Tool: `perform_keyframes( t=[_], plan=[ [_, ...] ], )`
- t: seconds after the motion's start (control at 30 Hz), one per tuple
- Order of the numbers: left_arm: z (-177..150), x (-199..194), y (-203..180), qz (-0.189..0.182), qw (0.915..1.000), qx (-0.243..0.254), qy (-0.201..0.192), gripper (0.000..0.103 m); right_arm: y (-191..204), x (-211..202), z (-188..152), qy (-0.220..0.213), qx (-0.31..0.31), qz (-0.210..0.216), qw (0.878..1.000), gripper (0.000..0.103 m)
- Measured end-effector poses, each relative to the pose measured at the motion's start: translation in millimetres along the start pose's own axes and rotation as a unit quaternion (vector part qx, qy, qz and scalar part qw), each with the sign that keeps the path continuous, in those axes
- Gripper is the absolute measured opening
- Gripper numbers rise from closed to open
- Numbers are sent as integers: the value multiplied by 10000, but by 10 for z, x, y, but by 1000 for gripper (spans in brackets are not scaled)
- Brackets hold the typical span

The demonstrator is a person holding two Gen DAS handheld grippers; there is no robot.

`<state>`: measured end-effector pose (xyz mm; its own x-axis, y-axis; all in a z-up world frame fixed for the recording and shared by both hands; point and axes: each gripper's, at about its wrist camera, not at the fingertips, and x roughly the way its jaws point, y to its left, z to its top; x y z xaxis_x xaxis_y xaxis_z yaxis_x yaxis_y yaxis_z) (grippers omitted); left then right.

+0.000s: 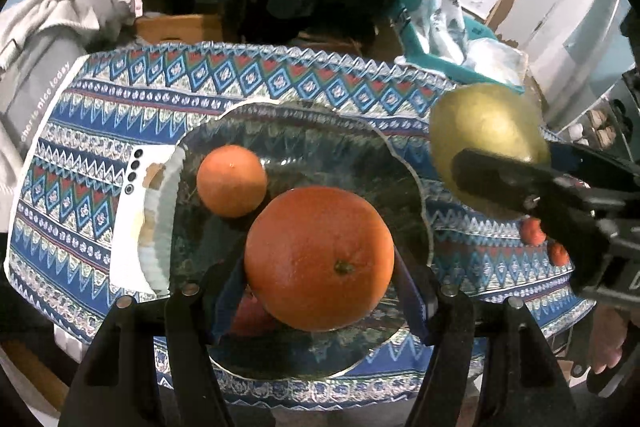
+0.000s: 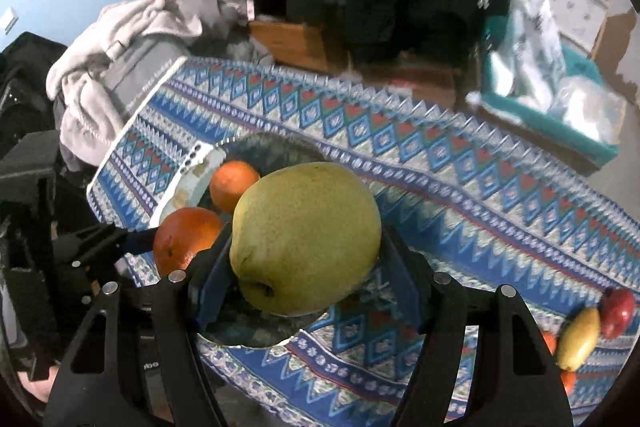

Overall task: Organize fruits
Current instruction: 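Lower the orange with the left gripper and the pear with the right gripper onto the plate, open both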

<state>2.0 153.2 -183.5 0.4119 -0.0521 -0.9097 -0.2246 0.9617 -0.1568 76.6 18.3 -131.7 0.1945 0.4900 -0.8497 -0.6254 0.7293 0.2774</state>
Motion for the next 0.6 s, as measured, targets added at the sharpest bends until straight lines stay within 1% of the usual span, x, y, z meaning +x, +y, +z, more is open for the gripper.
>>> perform_keyframes(
  t=[0.1, 0.23, 0.4, 0.6],
  plan=[
    [-24, 121, 38, 5, 9999, -50, 127, 69, -23, 204, -37, 201, 140, 85, 9997, 70],
    [-31, 254, 74, 48, 9996, -100, 247, 70, -1, 421, -72, 415, 85, 35, 9991, 70],
    [4, 313, 66, 10, 9996, -85, 274, 70, -38, 573, -74, 535, 103, 3, 9985, 70],
    [12, 364, 16, 18, 9994, 28, 346, 70, -93, 685, -91, 667, 210, 106, 9975, 71]
  ],
)
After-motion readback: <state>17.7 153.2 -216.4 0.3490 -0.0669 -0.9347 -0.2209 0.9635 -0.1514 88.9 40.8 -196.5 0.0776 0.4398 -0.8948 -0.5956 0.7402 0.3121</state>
